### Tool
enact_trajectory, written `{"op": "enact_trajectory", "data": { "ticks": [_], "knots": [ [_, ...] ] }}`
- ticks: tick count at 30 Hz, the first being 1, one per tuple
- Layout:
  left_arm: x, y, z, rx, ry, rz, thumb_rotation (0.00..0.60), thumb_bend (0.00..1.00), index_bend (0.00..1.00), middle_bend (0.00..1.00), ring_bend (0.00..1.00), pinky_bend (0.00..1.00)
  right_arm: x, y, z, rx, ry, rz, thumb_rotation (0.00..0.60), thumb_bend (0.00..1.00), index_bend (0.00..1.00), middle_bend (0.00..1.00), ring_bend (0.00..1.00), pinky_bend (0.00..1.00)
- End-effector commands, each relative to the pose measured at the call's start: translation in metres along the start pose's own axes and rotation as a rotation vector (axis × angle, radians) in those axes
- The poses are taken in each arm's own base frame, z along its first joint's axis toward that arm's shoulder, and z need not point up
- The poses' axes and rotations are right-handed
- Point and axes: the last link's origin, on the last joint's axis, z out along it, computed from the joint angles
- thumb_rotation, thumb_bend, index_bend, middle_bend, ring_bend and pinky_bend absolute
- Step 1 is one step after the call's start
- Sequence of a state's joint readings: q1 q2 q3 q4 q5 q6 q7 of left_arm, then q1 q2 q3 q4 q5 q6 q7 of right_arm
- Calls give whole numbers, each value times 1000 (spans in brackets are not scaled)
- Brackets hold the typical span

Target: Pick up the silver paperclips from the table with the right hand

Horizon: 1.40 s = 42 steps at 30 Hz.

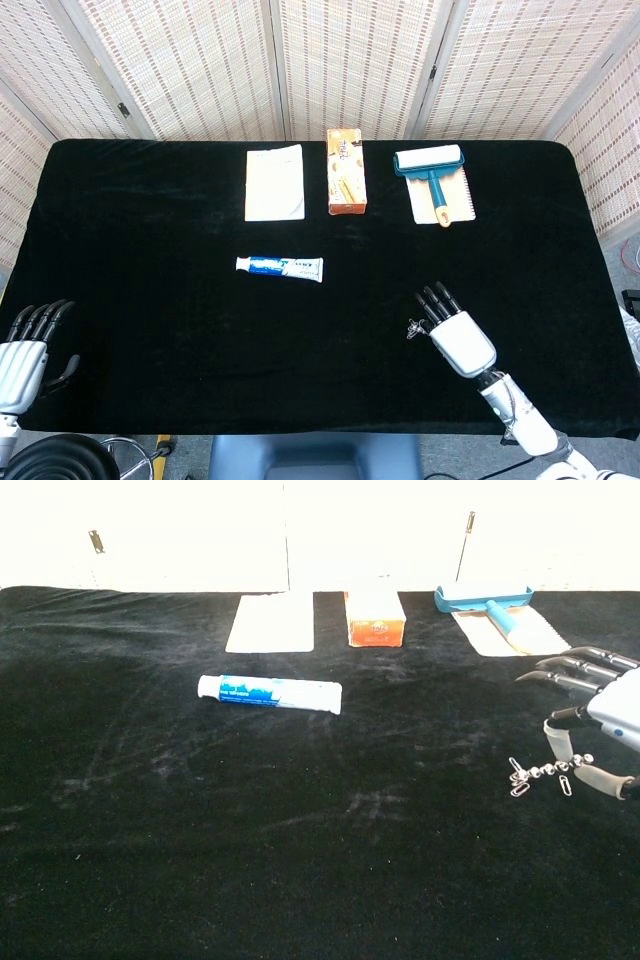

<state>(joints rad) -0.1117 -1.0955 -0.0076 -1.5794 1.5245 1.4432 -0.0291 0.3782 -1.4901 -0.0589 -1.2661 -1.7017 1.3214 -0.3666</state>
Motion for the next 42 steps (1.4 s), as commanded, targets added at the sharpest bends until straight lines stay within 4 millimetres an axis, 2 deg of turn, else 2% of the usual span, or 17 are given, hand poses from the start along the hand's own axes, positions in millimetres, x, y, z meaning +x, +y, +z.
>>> {"op": "enact_trajectory", "data": {
  "ticks": [1, 14, 27, 36, 42],
  "knots": [
    [0, 0, 0, 0, 0, 0, 600, 466, 0, 113, 101, 75, -1, -1, 0, 3, -5, -3, 600, 520, 1000, 126, 25, 0],
    [1, -1, -1, -1, 4, -4, 600, 466, 0, 113, 101, 75, -4, -7, -1, 21, -11, -4, 600, 520, 1000, 126, 25, 0],
    [0, 0, 0, -1, 1, -1, 600, 465, 0, 113, 101, 75, 3, 3, -2, -10, 20, 8, 600, 519, 1000, 126, 25, 0],
    [-1, 1, 1, -4, -3, 5, 600, 466, 0, 113, 101, 75, 9, 19, -10, -62, 45, 3, 600, 520, 1000, 126, 25, 0],
    [-2, 2, 1, -3, -5, 9, 600, 465, 0, 113, 101, 75, 12, 38, -27, -131, 91, -55, 600, 519, 1000, 126, 26, 0]
  ]
}}
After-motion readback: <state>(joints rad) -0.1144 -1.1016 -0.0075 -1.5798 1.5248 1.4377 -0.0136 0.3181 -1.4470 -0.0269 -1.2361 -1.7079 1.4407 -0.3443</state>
